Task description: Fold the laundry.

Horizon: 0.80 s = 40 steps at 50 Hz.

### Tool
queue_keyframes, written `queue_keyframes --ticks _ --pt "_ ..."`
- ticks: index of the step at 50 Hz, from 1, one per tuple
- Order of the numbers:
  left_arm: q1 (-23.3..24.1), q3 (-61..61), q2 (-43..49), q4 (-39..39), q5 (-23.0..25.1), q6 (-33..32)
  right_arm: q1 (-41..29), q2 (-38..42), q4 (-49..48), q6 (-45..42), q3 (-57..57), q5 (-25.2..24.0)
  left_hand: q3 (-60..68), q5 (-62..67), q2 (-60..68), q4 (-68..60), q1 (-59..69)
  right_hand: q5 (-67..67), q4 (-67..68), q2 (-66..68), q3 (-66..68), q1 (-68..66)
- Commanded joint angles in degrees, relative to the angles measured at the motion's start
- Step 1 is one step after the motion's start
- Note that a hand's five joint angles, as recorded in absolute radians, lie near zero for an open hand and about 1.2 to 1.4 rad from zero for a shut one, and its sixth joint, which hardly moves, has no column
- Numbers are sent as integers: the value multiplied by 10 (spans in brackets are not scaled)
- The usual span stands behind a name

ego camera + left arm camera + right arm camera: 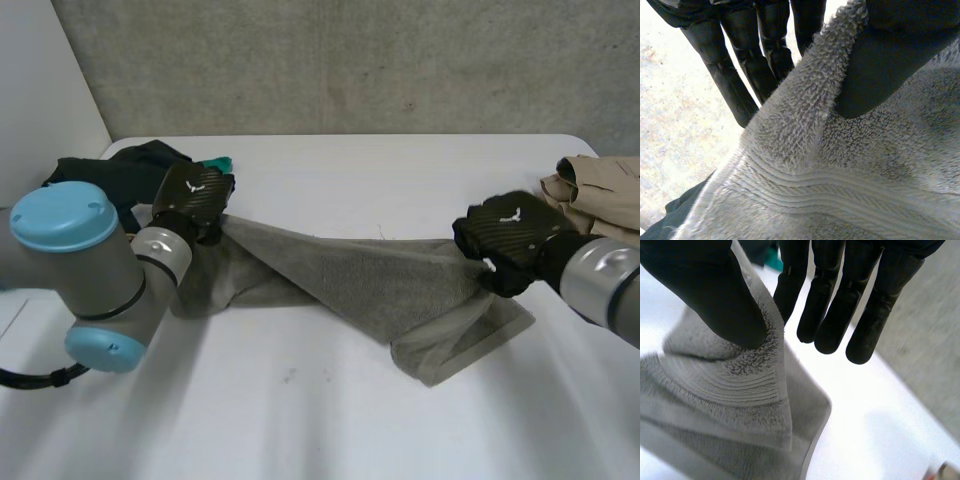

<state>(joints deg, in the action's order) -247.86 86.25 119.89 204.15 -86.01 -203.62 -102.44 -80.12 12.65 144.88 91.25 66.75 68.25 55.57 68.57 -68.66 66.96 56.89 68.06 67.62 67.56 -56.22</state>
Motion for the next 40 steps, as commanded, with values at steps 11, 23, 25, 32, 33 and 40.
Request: queue_keyframes --ticks 11,23,25,32,33,40 --pt "9 -294 95 121 -50 -102 -54 183 -290 99 -278 176 118 144 114 -113 130 131 119 124 124 -238" --pt "44 -210 -71 174 -52 -94 -60 56 -376 124 -226 169 118 144 114 -113 130 131 119 124 124 -238" --pt "44 -148 -104 172 -56 -94 -59 26 -363 120 -179 147 118 144 114 -113 130 131 119 124 124 -238" --pt "46 47 -156 167 -60 -98 -56 -30 -238 97 -45 84 118 144 114 -113 130 131 119 124 124 -238" --pt "46 89 -160 166 -59 -97 -55 -28 -221 90 -31 78 118 144 114 -113 130 131 119 124 124 -238" --pt "69 191 -156 169 -59 -97 -51 68 -118 -1 46 57 118 144 114 -113 130 131 119 124 124 -238"
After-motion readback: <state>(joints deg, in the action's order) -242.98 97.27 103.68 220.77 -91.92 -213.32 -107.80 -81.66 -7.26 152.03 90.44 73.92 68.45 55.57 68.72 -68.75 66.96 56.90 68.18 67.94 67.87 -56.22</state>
